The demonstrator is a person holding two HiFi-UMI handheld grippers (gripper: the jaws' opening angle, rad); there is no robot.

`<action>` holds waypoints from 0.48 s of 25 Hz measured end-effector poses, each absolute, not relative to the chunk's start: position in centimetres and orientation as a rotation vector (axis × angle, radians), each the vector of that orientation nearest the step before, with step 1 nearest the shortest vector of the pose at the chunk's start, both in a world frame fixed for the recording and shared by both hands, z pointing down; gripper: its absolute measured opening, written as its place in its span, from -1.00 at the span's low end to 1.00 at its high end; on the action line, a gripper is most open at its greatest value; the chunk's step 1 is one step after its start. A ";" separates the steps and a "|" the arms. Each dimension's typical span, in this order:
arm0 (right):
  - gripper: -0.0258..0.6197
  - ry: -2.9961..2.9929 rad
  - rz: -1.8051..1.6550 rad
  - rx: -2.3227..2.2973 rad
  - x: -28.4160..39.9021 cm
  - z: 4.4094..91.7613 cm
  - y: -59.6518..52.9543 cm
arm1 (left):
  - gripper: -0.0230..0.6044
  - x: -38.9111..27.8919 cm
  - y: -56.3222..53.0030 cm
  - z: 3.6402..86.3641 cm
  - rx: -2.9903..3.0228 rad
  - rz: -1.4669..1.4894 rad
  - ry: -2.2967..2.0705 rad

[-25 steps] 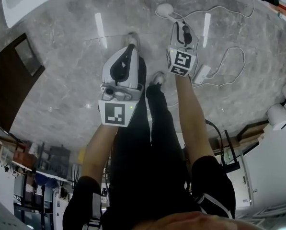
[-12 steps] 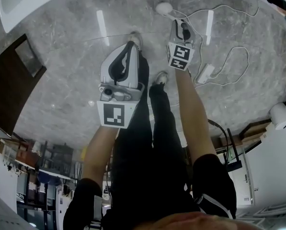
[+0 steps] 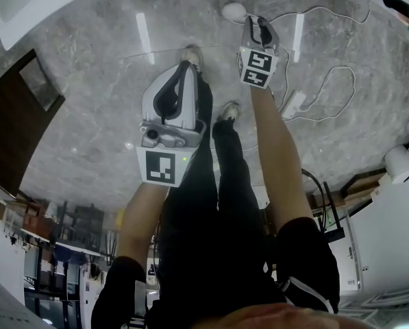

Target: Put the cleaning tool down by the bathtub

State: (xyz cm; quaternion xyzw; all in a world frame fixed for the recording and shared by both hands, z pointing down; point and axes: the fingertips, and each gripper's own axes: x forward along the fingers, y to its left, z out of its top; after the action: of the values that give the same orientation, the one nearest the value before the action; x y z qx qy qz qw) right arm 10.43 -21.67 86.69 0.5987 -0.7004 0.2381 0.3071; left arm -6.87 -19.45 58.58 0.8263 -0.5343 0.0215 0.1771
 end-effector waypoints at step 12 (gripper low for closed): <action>-0.62 -1.832 0.647 1.608 10.7 87.4 -25.2 | -0.90 -7.8 -21.2 58.6 2.335 0.082 -1.507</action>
State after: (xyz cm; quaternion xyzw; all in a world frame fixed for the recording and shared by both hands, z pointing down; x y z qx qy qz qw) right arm 10.69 -25.24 87.43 0.6073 -0.6919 0.2442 0.3048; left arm -7.83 -21.20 58.62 0.8262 -0.5332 0.0289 0.1797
